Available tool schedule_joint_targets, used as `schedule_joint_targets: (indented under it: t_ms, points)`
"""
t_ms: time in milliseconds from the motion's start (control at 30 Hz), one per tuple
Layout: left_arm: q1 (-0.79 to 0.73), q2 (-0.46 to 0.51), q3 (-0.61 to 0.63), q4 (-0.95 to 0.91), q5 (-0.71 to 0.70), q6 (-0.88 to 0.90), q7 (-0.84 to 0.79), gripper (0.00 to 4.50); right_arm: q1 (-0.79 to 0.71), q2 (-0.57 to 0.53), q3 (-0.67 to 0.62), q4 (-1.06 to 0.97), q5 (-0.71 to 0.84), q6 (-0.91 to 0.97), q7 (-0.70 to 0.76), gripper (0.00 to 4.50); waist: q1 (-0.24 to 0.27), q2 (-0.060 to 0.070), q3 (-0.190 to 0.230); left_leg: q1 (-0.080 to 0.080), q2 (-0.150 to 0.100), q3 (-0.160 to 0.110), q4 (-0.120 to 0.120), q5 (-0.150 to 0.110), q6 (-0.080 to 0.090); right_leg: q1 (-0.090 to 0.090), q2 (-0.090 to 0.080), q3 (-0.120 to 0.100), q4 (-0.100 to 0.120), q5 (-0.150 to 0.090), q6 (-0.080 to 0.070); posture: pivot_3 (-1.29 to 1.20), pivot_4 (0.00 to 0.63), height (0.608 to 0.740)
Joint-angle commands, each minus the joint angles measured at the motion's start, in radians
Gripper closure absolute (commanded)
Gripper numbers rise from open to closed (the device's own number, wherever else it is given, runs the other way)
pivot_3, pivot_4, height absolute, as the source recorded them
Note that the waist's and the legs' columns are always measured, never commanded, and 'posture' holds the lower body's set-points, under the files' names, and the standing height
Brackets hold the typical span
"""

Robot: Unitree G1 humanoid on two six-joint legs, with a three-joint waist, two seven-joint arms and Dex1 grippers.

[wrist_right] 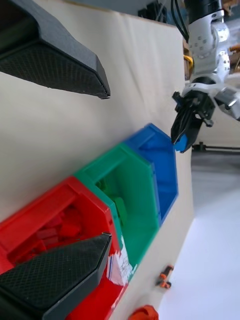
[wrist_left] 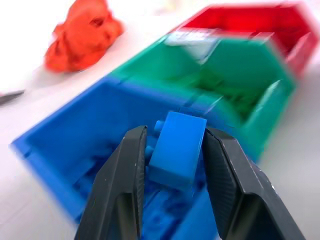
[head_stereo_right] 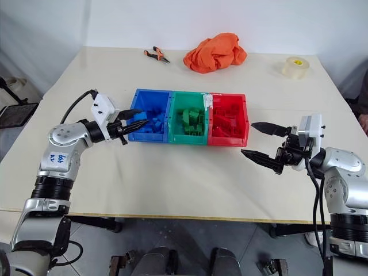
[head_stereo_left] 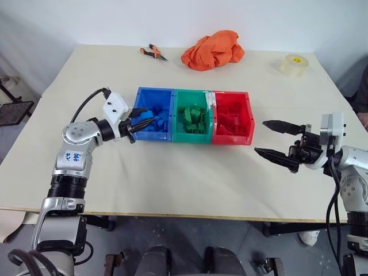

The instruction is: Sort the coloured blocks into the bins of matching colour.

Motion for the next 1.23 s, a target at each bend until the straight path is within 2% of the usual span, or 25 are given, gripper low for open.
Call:
schedule_joint_targets:
  t_ms: [33, 67, 133, 233, 400, 500, 600, 767, 933, 1067, 1233]
  points:
    - [-0.092, -0.024, 0.004, 0.128, 0.028, -0.091, 0.033, 3.17, -0.013, 0.006, -0.017, -0.017, 0.007, -0.012, -0.006, 0.00, 0.001, 0.000, 0.000, 0.000, 0.000, 0.000, 0.000, 0.000, 0.000, 0.000, 0.000, 0.000, 0.000, 0.000, 0.000, 0.00, 0.150, 0.740]
    - [-0.112, -0.041, 0.004, 0.163, 0.026, -0.115, 0.027, 3.17, -0.014, 0.007, -0.017, -0.018, 0.006, -0.012, -0.007, 0.00, 0.002, 0.000, 0.000, 0.000, -0.001, 0.000, 0.000, 0.000, 0.000, 0.000, 0.000, 0.000, 0.000, 0.000, 0.001, 0.00, 0.150, 0.740]
    - [-0.149, -0.084, 0.009, 0.215, 0.004, -0.138, 0.000, 2.44, -0.013, 0.009, -0.017, -0.019, 0.005, -0.013, -0.010, 0.00, 0.003, -0.001, 0.000, 0.000, -0.001, 0.000, 0.000, 0.000, 0.001, 0.000, -0.001, 0.000, 0.000, 0.001, 0.001, 0.00, 0.150, 0.740]
    - [-0.171, -0.109, 0.016, 0.239, -0.005, -0.161, -0.024, 1.63, -0.008, 0.009, -0.020, -0.021, 0.005, -0.015, -0.011, 0.00, 0.000, -0.001, 0.000, 0.000, -0.001, 0.000, 0.000, 0.000, 0.001, 0.000, -0.001, 0.000, 0.000, 0.001, 0.001, 0.00, 0.150, 0.740]
    - [-0.174, -0.099, 0.033, 0.251, -0.010, -0.153, -0.046, 0.07, 0.002, 0.009, -0.021, -0.022, 0.001, -0.020, -0.012, 0.00, -0.008, -0.001, 0.000, 0.000, 0.000, 0.002, -0.001, 0.001, 0.000, -0.002, 0.001, 0.000, 0.000, 0.001, 0.001, 0.00, 0.150, 0.740]
    - [-0.145, -0.069, 0.040, 0.206, -0.027, -0.123, -0.084, 0.02, 0.001, 0.007, -0.020, -0.015, -0.003, -0.024, -0.008, 0.00, -0.007, -0.001, 0.000, 0.000, 0.000, 0.002, -0.001, 0.001, 0.000, -0.002, 0.001, 0.000, 0.001, 0.001, 0.001, 0.00, 0.150, 0.740]
    - [-0.072, -0.023, 0.061, 0.078, -0.059, -0.054, -0.104, 0.02, -0.001, 0.003, -0.019, -0.006, -0.008, -0.027, 0.002, 0.00, -0.009, -0.001, 0.000, 0.000, 0.000, 0.002, -0.001, 0.001, 0.000, -0.002, 0.000, 0.001, 0.001, 0.001, 0.001, 0.00, 0.150, 0.740]
    - [0.133, 0.069, 0.167, -0.215, -0.263, 0.181, -0.216, 0.02, -0.007, -0.025, -0.014, 0.034, -0.029, -0.036, 0.048, 0.00, -0.009, -0.001, 0.000, 0.000, 0.001, 0.001, 0.000, 0.001, 0.000, -0.002, 0.000, 0.001, 0.002, 0.001, 0.001, 0.00, 0.150, 0.740]
    - [0.403, 0.182, 0.275, -0.427, -0.363, 0.252, -0.303, 0.02, -0.002, -0.090, 0.014, 0.119, -0.086, -0.080, 0.157, 0.00, -0.013, -0.001, 0.000, 0.001, 0.000, -0.001, -0.001, 0.001, 0.000, -0.001, -0.002, 0.002, 0.002, 0.000, 0.001, 0.00, 0.150, 0.740]
    - [0.626, 0.264, 0.397, -0.492, -0.414, 0.266, -0.376, 0.02, -0.040, -0.136, 0.044, 0.229, -0.144, -0.132, 0.232, 0.00, -0.023, 0.000, 0.000, 0.001, 0.001, -0.001, -0.001, 0.000, 0.000, 0.000, -0.003, 0.004, 0.000, 0.000, 0.000, 0.00, 0.150, 0.740]
    - [0.687, 0.267, 0.450, -0.493, -0.414, 0.235, -0.361, 0.02, -0.080, -0.138, 0.059, 0.324, -0.179, -0.175, 0.260, 0.00, -0.023, 0.000, 0.000, 0.001, 0.001, -0.003, -0.001, 0.000, 0.000, 0.001, -0.006, 0.006, -0.001, 0.000, 0.000, 0.00, 0.150, 0.740]
